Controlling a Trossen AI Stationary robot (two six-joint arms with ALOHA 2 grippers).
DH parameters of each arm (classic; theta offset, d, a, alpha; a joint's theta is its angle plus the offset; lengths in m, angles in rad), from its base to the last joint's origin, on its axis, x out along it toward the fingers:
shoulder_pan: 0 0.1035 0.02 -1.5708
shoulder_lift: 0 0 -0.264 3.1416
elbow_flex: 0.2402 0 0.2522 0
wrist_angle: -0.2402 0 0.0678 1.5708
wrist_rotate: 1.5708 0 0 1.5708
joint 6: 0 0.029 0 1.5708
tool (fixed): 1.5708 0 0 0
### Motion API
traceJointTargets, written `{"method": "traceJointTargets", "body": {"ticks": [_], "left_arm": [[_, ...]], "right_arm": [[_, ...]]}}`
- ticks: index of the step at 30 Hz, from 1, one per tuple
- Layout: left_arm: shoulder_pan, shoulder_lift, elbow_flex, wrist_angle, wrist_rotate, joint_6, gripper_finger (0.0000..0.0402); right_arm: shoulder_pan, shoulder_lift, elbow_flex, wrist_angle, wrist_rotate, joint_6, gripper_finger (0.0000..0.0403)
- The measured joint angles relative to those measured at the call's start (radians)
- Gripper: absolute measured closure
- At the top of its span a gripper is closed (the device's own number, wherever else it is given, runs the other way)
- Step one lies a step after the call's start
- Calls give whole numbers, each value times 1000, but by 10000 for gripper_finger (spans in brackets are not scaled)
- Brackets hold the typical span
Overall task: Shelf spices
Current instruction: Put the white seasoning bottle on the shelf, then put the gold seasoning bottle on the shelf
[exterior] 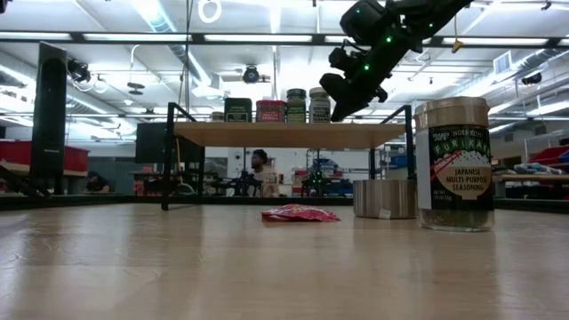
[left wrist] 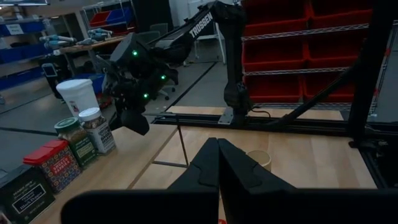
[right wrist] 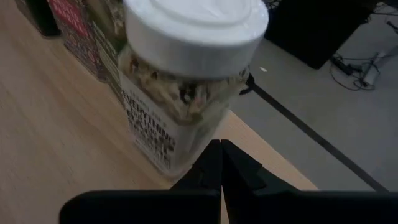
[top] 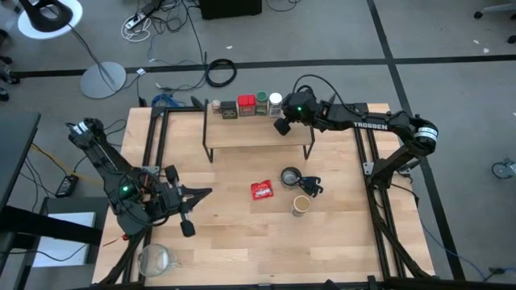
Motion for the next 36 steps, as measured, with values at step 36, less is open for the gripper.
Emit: {"method": "traceJointTargets", "body": {"ticks": [36], "left_arm": [[4, 2, 1, -81, 0, -34, 398]], "right_arm": [[991, -426, 1, -296, 224, 95, 403]]}}
